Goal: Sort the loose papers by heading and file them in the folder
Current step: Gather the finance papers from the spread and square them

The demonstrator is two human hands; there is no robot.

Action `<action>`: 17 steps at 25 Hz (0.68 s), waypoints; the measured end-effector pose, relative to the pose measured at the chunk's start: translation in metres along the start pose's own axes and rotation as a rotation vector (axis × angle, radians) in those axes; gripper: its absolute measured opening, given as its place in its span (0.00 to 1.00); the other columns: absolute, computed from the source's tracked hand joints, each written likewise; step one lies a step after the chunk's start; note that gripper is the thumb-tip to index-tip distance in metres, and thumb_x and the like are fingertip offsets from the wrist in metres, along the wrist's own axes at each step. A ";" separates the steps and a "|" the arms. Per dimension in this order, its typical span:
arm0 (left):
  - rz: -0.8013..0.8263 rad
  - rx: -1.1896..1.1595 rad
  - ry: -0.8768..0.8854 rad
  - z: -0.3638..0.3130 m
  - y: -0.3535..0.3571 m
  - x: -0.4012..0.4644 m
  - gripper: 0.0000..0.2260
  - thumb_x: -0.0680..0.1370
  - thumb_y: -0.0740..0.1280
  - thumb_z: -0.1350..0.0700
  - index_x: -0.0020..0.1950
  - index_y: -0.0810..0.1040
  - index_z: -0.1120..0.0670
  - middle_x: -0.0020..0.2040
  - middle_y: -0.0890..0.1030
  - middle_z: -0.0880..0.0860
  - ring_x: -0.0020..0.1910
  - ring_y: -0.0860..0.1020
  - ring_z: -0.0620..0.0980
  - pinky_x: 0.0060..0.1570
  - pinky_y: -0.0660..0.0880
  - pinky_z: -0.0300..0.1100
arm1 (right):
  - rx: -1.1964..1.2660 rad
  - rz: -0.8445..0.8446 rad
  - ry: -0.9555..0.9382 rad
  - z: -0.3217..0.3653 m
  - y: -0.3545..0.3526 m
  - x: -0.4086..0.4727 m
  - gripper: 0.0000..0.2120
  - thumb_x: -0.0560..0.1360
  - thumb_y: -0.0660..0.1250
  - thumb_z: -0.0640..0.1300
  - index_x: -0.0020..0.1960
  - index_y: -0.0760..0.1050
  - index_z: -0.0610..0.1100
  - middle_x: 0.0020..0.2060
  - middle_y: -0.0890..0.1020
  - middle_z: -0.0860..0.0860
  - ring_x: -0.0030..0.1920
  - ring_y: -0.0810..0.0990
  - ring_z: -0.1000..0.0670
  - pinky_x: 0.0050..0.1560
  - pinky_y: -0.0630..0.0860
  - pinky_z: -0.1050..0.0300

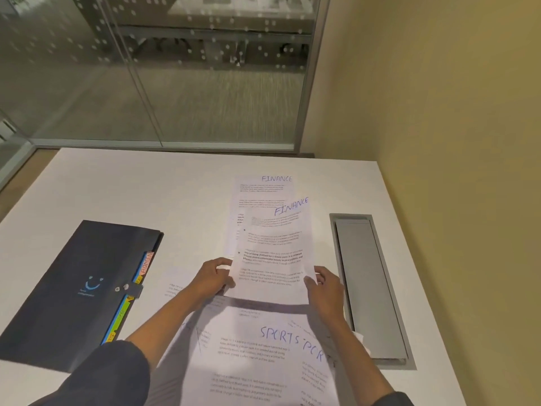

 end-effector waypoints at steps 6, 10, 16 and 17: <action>-0.140 0.005 0.125 -0.033 -0.020 0.045 0.17 0.69 0.67 0.75 0.54 0.76 0.60 0.33 0.68 0.56 0.28 0.69 0.52 0.35 0.69 0.44 | 0.058 -0.065 0.017 0.021 0.013 0.054 0.08 0.74 0.70 0.36 0.52 0.81 0.43 0.43 0.85 0.49 0.39 0.82 0.51 0.31 0.70 0.73; -0.200 0.059 0.138 -0.045 -0.031 0.075 0.17 0.69 0.67 0.75 0.51 0.76 0.57 0.34 0.73 0.57 0.28 0.71 0.52 0.34 0.72 0.42 | 0.011 -0.097 0.059 0.034 0.023 0.092 0.08 0.73 0.72 0.39 0.49 0.78 0.48 0.42 0.82 0.53 0.38 0.80 0.58 0.32 0.69 0.68; -0.307 0.161 0.107 -0.047 -0.050 0.113 0.14 0.67 0.69 0.73 0.48 0.77 0.59 0.28 0.72 0.52 0.27 0.73 0.52 0.36 0.73 0.41 | -0.141 -0.035 0.058 0.040 0.043 0.138 0.09 0.72 0.71 0.39 0.52 0.80 0.46 0.40 0.80 0.55 0.39 0.78 0.53 0.32 0.66 0.66; -0.321 0.188 0.119 -0.049 -0.052 0.117 0.14 0.66 0.70 0.72 0.47 0.77 0.59 0.28 0.72 0.51 0.28 0.73 0.52 0.37 0.73 0.42 | -0.156 -0.045 0.059 0.041 0.044 0.143 0.10 0.72 0.72 0.38 0.52 0.81 0.46 0.39 0.80 0.55 0.39 0.78 0.51 0.32 0.66 0.66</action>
Point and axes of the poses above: each hand's wrist, its own x-axis towards the middle knuckle, its own y-axis out of the palm, z = x × y, the point moved 10 cm from there along x, towards the middle knuckle
